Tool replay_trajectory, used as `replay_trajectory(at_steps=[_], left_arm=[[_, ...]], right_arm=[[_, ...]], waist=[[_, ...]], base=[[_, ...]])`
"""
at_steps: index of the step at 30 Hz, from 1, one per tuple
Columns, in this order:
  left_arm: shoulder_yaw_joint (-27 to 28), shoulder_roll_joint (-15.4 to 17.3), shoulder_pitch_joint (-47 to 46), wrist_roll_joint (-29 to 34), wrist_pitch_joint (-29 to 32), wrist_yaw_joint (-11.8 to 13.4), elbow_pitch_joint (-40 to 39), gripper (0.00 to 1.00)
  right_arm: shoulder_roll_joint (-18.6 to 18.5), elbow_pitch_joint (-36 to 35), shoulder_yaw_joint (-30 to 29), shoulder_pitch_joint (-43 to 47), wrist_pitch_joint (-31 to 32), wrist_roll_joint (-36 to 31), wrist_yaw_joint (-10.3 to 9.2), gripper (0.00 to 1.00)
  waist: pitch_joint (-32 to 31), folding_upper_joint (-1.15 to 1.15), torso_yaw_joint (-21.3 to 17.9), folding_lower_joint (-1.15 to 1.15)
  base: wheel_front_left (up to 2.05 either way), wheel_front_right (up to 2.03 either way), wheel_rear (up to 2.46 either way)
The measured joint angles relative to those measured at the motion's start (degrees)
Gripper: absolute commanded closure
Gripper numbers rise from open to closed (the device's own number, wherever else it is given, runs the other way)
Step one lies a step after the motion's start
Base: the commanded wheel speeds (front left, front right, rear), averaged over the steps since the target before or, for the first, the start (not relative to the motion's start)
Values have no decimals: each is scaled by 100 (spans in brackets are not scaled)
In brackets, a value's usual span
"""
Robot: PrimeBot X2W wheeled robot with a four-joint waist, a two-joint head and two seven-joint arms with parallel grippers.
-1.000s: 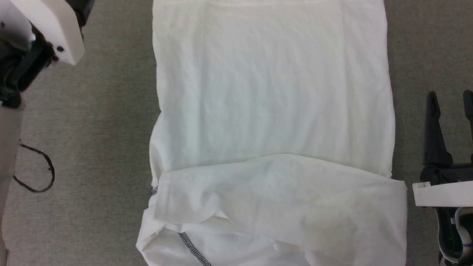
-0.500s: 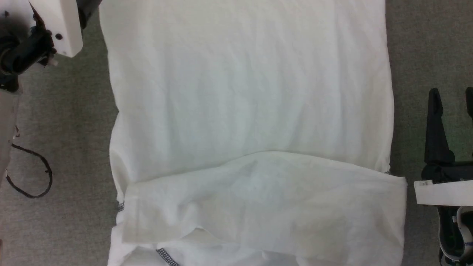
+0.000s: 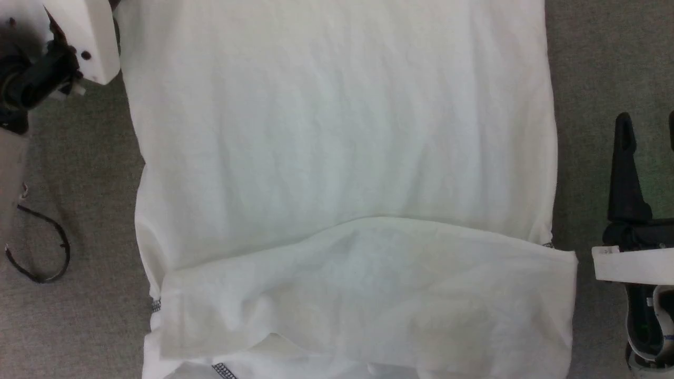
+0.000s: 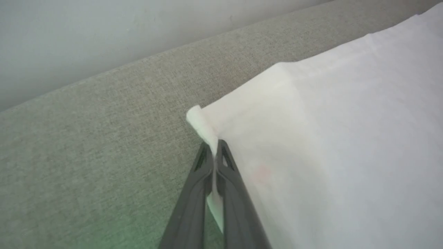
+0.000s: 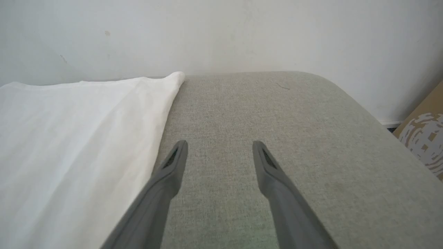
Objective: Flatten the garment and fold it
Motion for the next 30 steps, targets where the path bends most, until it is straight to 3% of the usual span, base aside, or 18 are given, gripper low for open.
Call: replay_trajectory(at_steps=[6, 10, 13, 17, 21, 24, 30], left_arm=[[-73, -36, 327, 220, -865, 0, 308, 100], [-154, -168, 528, 211, -1066, 0, 465, 100], [-218, -237, 548, 193, -1143, 0, 479, 100], [-308, -349, 538, 134, -1176, 0, 476, 100], [-392, -470, 502, 51, -1210, 0, 478, 100], [-444, -528, 480, 32, -1249, 0, 486, 100], [-505, -602, 341, -4, -1282, 0, 481, 100]], right_arm=[[-2, -533, 22, -397, 142, -75, 0, 0], [-92, -1238, 299, -1296, 800, -367, 1, 0], [-333, -1238, 532, -2321, 1672, -205, 1, 0], [-647, -363, 820, -3685, 2843, 213, 3, 0], [-521, 1025, 725, -4611, 3836, 430, 2, 0], [-370, 1979, 361, -4983, 4498, 188, 1, 0], [-59, 3055, -514, -5342, 5278, -368, 0, 0]], waist=[[-294, 0, 18, 0], [-554, 0, 48, 0], [-719, 0, 93, -1], [-828, 0, 222, 0], [-840, 0, 394, 0], [-812, 0, 509, 0], [-659, 0, 676, 0]], base=[[0, 0, 0], [0, 0, 0], [0, 0, 0], [0, 0, 0], [0, 0, 0], [0, 0, 0], [0, 0, 0]])
